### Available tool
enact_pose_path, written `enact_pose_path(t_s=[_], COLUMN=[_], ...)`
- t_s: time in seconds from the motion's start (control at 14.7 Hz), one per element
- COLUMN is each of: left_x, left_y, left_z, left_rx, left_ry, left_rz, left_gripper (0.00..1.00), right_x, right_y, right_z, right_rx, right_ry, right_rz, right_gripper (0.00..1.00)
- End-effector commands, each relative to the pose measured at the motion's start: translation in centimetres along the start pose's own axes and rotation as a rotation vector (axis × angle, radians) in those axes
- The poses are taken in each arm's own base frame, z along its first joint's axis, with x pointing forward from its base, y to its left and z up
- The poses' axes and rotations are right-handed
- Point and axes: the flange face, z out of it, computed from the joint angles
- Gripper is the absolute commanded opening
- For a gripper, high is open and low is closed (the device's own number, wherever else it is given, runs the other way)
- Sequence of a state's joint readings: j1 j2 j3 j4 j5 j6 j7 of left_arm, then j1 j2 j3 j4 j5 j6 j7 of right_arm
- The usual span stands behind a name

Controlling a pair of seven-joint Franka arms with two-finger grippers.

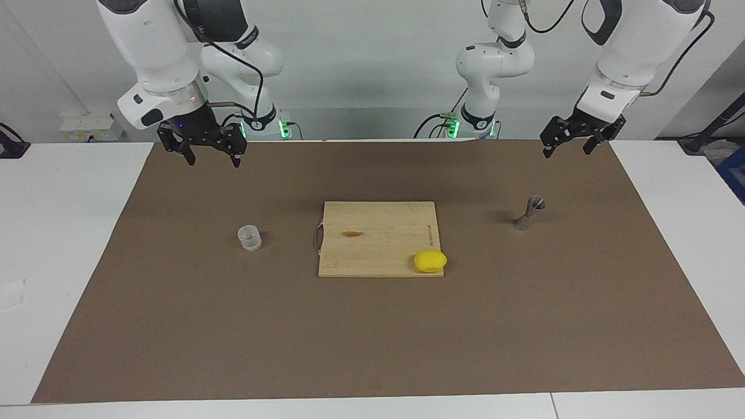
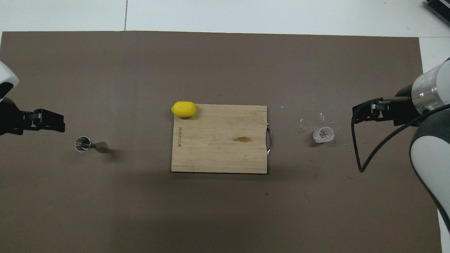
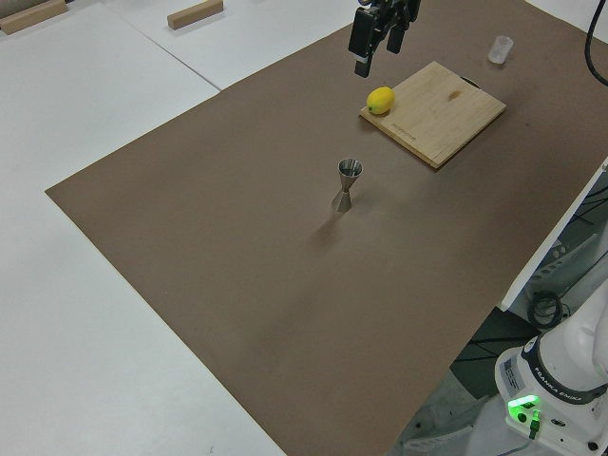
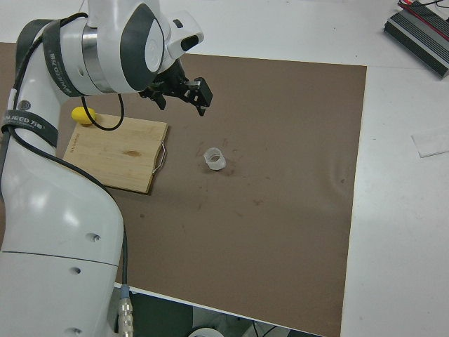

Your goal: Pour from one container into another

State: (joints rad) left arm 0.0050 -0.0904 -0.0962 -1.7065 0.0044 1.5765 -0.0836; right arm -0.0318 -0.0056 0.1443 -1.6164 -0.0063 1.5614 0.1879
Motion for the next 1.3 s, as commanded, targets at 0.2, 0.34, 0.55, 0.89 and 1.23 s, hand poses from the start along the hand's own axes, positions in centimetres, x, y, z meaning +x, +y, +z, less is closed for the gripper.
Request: enact_pose_path(t_s=[0.2, 0.34, 0.55, 0.89, 1.23], left_x=[-0.08, -0.07, -0.08, -0.08, -0.08], left_y=[0.2, 0.12, 0.12, 0.12, 0.2], left_z=[-0.25, -0.17, -0.1, -0.1, 0.03], left_rx=[-0.012, -0.012, -0.012, -0.012, -0.012], left_ry=[0.014, 0.012, 0.011, 0.011, 0.009], left_rz=[-0.003, -0.003, -0.003, -0.005, -0.008], left_gripper=[1.0, 1.0, 1.0, 1.0, 1.0], right_x=[-0.55, -0.54, -0.54, -0.54, -0.31], right_y=[0.37, 0.37, 0.37, 0.37, 1.1], right_z=[-0.42, -0.43, -0.43, -0.43, -0.51], right_rx=[0.016, 0.017, 0.017, 0.017, 0.019], right_ry=[-0.017, -0.015, -0.015, -0.015, -0.006], right_rz=[-0.002, -0.004, -0.004, -0.004, 0.007], right_gripper=[1.0, 1.0, 1.0, 1.0, 1.0])
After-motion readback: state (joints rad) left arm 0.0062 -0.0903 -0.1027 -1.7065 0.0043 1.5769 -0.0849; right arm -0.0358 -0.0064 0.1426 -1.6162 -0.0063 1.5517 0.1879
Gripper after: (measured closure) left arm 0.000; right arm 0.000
